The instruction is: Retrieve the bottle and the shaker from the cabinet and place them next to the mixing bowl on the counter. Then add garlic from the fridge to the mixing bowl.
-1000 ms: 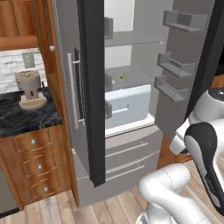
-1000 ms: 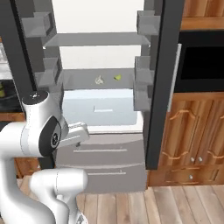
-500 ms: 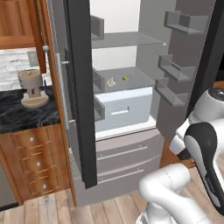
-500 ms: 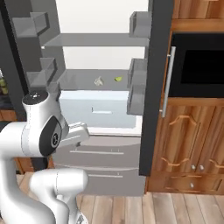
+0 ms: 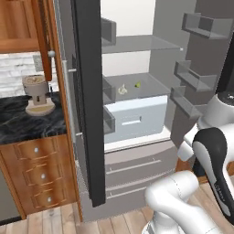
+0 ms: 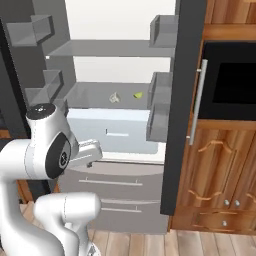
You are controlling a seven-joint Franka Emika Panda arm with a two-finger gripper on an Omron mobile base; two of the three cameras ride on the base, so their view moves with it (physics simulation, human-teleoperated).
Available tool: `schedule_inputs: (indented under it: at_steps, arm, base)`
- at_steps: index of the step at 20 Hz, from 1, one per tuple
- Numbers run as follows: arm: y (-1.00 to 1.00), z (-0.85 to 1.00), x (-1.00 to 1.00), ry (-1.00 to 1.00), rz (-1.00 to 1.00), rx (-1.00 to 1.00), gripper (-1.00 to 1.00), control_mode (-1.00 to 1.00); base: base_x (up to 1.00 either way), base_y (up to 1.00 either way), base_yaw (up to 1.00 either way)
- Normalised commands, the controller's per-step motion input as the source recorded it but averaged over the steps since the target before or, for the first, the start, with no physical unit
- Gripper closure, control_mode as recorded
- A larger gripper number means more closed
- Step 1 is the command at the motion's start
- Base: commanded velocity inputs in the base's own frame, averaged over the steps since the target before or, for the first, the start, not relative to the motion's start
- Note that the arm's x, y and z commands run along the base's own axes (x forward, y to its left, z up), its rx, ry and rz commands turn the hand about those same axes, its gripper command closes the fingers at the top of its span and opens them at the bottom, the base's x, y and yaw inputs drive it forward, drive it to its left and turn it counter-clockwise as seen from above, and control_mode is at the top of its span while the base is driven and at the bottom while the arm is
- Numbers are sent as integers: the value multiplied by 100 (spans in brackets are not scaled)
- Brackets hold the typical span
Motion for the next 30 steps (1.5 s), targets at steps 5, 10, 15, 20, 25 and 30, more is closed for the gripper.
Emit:
schedule_inputs:
  at_steps: [5, 10, 15, 20, 25, 30]
  arm:
    - [0, 0, 0, 0, 0, 0, -100, 100]
    - [0, 0, 0, 0, 0, 0, -100, 100]
    - [0, 0, 0, 0, 0, 0, -100, 100]
    - [0, 0, 0, 0, 0, 0, -100, 100]
    - [0, 0, 0, 0, 0, 0, -100, 100]
    - [0, 0, 0, 0, 0, 0, -100, 100]
  base:
    - [40, -10, 9]
    - [35, -21, 9]
    - [33, -26, 8]
    - [36, -32, 8]
    - [35, -32, 8]
    - [41, -12, 4]
